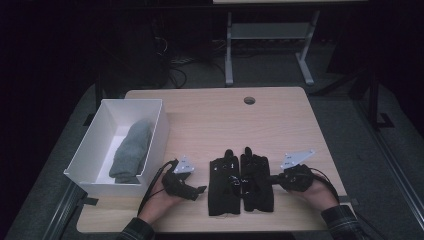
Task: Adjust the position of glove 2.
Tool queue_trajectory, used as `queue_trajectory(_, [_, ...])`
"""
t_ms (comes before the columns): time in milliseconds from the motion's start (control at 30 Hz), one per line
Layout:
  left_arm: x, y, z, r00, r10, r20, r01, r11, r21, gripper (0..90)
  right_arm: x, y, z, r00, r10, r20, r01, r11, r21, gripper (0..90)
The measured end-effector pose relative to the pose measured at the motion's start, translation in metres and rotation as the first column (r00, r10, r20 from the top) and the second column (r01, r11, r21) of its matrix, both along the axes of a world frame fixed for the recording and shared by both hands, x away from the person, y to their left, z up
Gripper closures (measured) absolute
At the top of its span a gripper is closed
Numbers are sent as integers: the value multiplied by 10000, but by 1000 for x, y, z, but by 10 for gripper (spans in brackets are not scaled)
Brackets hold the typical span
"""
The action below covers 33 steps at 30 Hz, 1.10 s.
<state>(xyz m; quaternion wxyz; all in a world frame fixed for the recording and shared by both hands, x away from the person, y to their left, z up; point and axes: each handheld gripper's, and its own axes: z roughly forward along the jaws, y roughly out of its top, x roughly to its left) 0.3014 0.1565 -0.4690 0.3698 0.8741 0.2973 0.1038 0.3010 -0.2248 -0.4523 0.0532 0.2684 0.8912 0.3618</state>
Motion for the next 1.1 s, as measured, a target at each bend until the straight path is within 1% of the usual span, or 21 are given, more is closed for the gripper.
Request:
queue_trajectory(133, [4,-4,6,9999,121,62,-120,9998,-171,162,8,-5,-5,9994,-346,-69,345,9993,-129,900])
queue_trajectory(167, [9,-8,10,9999,108,-49,-110,9990,-424,211,10,-5,-6,9994,-342,-73,341,9993,-138,900])
queue_trajectory(200, [11,-10,11,9999,97,-75,-100,9989,-461,248,11,-6,-7,9992,-375,-121,373,9992,-163,900])
queue_trajectory(233, [13,-13,11,9997,145,-184,-154,9986,-512,248,12,-6,-8,9992,-388,-115,385,9990,-212,900])
queue_trajectory(267, [14,-15,11,9997,79,-210,-88,9991,-420,255,13,-6,-9,9993,-370,-90,368,9990,-252,900])
queue_trajectory(367, [16,-20,10,9992,54,-407,-71,9991,-422,315,13,-6,-9,9991,-414,-118,410,9988,-263,900])
queue_trajectory(400, [17,-22,9,9988,18,-480,-38,9992,-406,315,14,-7,-9,9990,-436,-105,433,9987,-279,900])
queue_trajectory(433, [18,-24,8,9978,56,-668,-86,9990,-437,336,14,-7,-10,9989,-457,-92,454,9985,-289,900])
queue_trajectory(500, [20,-27,5,9923,-25,-1237,-26,9992,-409,404,14,-8,-10,9989,-455,-87,452,9985,-298,900])
queue_trajectory(533, [19,-28,4,9927,-79,-1203,33,9993,-384,421,14,-8,-10,9989,-446,-108,443,9986,-296,900])
queue_trajectory(600, [18,-29,5,9914,-157,-1298,110,9993,-366,504,15,-7,-11,9991,-385,-156,379,9987,-351,900])
queue_trajectory(633, [17,-29,5,9911,-139,-1326,81,9990,-439,504,15,-6,-11,9991,-370,-184,363,9986,-375,900])
queue_trajectory(667, [17,-29,5,9901,-234,-1387,179,9990,-407,542,15,-5,-12,9993,-332,-194,325,9987,-385,900])
queue_trajectory(700, [16,-30,5,9893,-279,-1430,222,9989,-410,644,15,-3,-12,9995,-248,-192,240,9990,-365,900])
queue_trajectory(733, [16,-32,5,9851,-329,-1690,255,9986,-456,708,15,-3,-13,9997,-180,-162,174,9991,-376,900])
queue_trajectory(767, [16,-33,5,9834,-314,-1790,223,9984,-527,767,15,-2,-13,9998,-136,-177,129,9993,-356,900])
queue_trajectory(833, [16,-33,5,9828,-344,-1816,256,9984,-507,829,14,-1,-13,9996,-155,-241,147,9993,-343,900])
queue_trajectory(867, [17,-32,6,9803,-239,-1960,122,9981,-603,844,14,-1,-13,9998,-63,-196,57,9994,-332,900])
queue_trajectory(967, [18,-30,7,9801,-149,-1980,32,9982,-591,862,13,1,-13,9998,-8,-214,1,9996,-293,900])
queue_trajectory(1033, [19,-25,8,9772,-74,-2121,-79,9974,-710,865,12,3,-12,9997,30,-252,-36,9997,-236,900])
queue_trajectory(1100, [23,-17,14,9760,60,-2176,-287,9944,-1012,869,11,7,-11,9996,129,-244,-135,9996,-236,900])
